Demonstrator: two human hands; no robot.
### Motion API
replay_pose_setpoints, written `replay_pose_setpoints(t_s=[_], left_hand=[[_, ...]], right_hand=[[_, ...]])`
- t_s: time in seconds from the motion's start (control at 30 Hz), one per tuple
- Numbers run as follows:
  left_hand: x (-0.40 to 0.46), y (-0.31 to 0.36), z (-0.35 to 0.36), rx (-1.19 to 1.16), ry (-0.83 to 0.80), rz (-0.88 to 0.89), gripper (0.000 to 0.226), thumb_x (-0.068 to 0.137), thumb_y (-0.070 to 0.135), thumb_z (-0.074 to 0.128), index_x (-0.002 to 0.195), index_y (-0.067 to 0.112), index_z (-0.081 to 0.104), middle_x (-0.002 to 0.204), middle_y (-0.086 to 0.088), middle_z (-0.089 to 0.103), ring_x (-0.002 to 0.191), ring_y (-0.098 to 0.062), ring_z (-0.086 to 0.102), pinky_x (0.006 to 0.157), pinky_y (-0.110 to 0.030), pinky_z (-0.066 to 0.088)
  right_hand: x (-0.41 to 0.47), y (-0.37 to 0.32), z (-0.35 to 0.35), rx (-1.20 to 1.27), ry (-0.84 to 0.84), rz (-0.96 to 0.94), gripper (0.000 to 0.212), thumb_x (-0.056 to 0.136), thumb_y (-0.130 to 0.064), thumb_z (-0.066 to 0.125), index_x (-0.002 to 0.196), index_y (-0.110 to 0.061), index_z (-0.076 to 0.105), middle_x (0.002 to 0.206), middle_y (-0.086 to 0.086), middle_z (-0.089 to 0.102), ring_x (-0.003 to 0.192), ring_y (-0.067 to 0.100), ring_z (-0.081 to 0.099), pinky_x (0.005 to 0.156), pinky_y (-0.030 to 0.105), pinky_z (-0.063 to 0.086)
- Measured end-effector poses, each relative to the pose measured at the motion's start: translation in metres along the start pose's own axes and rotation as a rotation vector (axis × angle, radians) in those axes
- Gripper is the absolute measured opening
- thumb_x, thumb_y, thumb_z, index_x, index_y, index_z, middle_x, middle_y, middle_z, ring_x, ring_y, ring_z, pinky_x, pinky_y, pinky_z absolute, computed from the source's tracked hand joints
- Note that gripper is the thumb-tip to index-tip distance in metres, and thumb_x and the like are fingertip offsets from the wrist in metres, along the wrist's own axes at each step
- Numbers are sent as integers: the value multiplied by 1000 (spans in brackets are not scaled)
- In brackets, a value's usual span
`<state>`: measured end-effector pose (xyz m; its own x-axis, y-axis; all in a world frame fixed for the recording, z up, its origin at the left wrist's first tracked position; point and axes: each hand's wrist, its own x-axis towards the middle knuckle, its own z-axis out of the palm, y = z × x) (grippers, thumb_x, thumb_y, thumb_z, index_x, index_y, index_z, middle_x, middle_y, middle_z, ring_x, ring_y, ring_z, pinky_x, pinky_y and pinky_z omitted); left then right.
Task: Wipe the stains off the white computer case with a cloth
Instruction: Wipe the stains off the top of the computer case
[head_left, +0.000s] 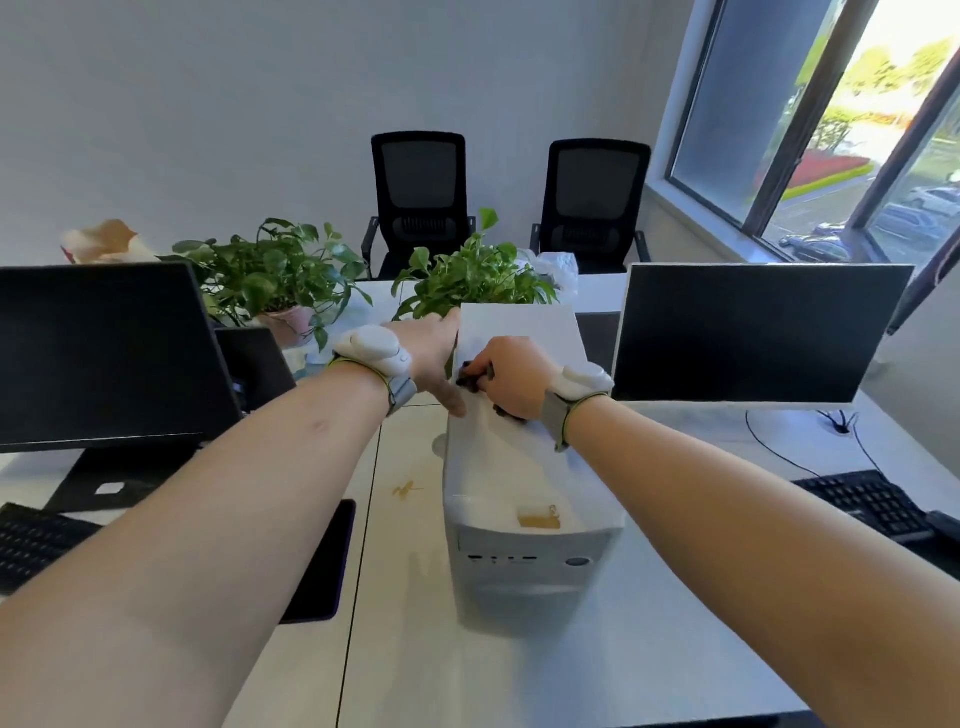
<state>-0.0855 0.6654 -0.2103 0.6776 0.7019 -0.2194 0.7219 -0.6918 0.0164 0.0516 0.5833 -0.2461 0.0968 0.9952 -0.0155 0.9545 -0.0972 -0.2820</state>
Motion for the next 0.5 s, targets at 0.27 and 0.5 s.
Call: replay_pose_setpoints(t_s=[0.27,0.5], left_hand=[[-48,6,22,-38,116,94,110,70,52,85,156,16,28,156,-8,38,137,-30,47,107,-45,46],[-90,27,37,-184,-36,235,111,71,56,85,159,19,30,162,1,36,146,-22,37,115,-32,33]], right_hand=[[-74,-48,7,-30,7,29,33,100,-17,52,117,-31,77,104,1,67,80,28,69,74,40,62],[-134,-46,8,98,-3,137,32,96,-18,57,84,-44,73,85,0,73,65,23,72,67,42,64]])
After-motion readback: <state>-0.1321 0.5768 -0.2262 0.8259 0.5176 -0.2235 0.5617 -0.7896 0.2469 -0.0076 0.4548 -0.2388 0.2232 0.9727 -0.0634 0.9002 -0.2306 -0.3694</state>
